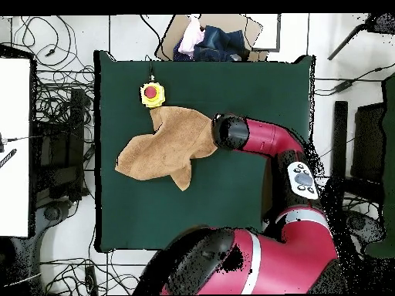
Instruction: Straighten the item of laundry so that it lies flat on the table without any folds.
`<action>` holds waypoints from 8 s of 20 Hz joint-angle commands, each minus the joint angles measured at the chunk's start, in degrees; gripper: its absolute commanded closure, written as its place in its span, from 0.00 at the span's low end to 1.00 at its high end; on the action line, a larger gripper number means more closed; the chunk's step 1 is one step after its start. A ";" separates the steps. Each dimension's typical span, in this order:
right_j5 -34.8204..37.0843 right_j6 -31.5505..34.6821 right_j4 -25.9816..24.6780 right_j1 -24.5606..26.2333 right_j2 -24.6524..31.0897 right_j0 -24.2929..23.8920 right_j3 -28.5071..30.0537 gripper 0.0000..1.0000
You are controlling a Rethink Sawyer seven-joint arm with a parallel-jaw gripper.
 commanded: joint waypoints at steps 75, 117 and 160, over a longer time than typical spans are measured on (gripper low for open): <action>6.67 3.14 1.09 -1.87 7.32 0.72 6.60 0.00; 9.06 -2.65 -0.66 6.75 8.77 0.73 -7.16 0.00; -0.01 2.26 -1.58 0.83 6.69 2.29 1.19 0.00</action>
